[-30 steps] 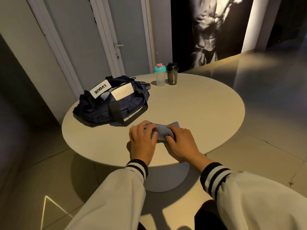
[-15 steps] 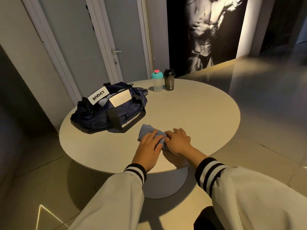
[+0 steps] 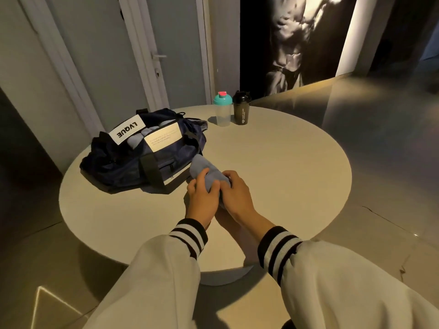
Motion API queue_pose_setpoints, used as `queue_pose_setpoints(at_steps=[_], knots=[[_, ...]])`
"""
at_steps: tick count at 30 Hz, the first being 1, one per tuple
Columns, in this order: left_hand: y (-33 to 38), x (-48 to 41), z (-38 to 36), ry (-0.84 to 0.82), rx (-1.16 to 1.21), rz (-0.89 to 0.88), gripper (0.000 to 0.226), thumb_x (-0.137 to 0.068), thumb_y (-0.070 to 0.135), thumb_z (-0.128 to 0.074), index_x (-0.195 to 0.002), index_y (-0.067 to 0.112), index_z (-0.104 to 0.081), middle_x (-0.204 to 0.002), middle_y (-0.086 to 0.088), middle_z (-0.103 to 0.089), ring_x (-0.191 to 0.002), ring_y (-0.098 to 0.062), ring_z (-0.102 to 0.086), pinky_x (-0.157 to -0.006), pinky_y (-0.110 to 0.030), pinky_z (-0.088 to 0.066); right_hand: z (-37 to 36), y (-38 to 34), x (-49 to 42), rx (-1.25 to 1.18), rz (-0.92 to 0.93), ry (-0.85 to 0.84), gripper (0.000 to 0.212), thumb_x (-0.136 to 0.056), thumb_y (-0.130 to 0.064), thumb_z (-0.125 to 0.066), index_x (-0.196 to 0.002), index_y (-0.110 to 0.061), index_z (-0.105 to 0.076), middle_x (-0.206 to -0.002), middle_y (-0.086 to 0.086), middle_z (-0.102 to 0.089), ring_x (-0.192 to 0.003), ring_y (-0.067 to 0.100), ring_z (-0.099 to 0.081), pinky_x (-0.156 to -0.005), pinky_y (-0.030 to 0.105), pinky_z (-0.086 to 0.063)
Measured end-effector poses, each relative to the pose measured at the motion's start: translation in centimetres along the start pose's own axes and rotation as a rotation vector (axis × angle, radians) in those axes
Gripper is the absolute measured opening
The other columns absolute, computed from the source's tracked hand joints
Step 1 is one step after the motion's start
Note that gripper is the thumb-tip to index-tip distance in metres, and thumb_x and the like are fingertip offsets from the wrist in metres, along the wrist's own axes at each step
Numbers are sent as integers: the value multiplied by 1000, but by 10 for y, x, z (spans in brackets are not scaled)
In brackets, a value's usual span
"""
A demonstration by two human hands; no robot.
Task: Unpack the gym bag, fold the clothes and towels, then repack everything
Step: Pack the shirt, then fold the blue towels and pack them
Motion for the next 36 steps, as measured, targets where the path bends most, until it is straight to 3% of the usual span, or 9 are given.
queue_pose_setpoints(at_steps=[3, 7, 13, 18, 23, 27, 30, 32, 36], knots=[[1, -47, -6, -32, 171, -19, 47, -103, 45, -48, -145, 57, -31, -149, -6, -43, -123, -26, -54, -94, -46, -55, -9, 2, -39, -77, 10, 34, 21, -100, -28, -47, -119, -23, -55, -110, -6, -62, -95, 9, -60, -81, 28, -51], [21, -86, 0, -90, 415, 57, 52, -107, 21, -48, -142, 56, -35, -130, 5, -49, -112, -15, -58, -78, -23, -53, -22, 1, -84, -175, -44, 31, 23, -100, -28, -45, -119, -25, -56, -112, -5, -64, -99, 12, -61, -84, 32, -53], [82, -109, 50, -148, 399, 163, 60, -105, 5, -46, -145, 50, -39, -163, 1, -27, -146, -23, -34, -113, -39, -40, -6, -63, -111, -251, -185, -119, 23, -101, -18, -50, -120, -27, -58, -111, -10, -63, -98, 4, -61, -79, 21, -51], [137, -116, 102, -193, 335, 250, 58, -105, 0, -42, -153, 31, -34, -139, 7, -46, -123, -9, -50, -83, -8, -46, 4, -123, -124, -276, -297, -228, 28, -97, -13, -51, -121, -25, -60, -113, -2, -67, -102, 19, -65, -86, 37, -57], [153, -123, 159, -129, 280, 325, 51, -102, 1, -49, -144, 30, -52, -148, -1, -49, -131, -17, -49, -98, -22, -42, -6, -183, -132, -223, -308, -382, 29, -96, -10, -50, -120, -24, -59, -110, -1, -66, -99, 16, -64, -82, 30, -53], [148, -136, 199, -107, 232, 378, 47, -103, 6, -49, -147, 23, -49, -138, -4, -52, -120, -18, -52, -98, -27, -44, -33, -209, -146, -119, -296, -526, 26, -96, -19, -52, -120, -27, -59, -103, -5, -67, -93, 12, -64, -81, 26, -53], [127, -155, 225, -71, 217, 418, 41, -103, 5, -46, -143, 15, -50, -124, -3, -53, -108, -18, -53, -80, -10, -46, -62, -213, -160, 1, -275, -564, 27, -96, -29, -52, -120, -30, -63, -109, -4, -68, -100, 14, -64, -94, 35, -52], [106, -168, 240, -51, 206, 446, 38, -102, 9, -49, -139, 15, -52, -125, -5, -57, -109, -22, -58, -76, -6, -47, -77, -213, -171, 68, -267, -552, 28, -97, -22, -52, -121, -24, -66, -115, -1, -66, -106, 16, -61, -92, 23, -47], [64, -205, 262, 1, 213, 530, 27, -97, 17, -57, -123, 24, -58, -134, -12, -59, -120, -27, -57, -95, -28, -42, -104, -202, -197, 300, -216, -510, 34, -99, -23, -54, -132, -27, -61, -123, 6, -51, -118, 21, -45, -103, 27, -34]])
Point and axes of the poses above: each hand's wrist, its own x-axis away from the middle knuckle, its own z-axis out of the back of the hand, y = z × x, the point moved 2 cm from there along -x, towards the middle knuckle
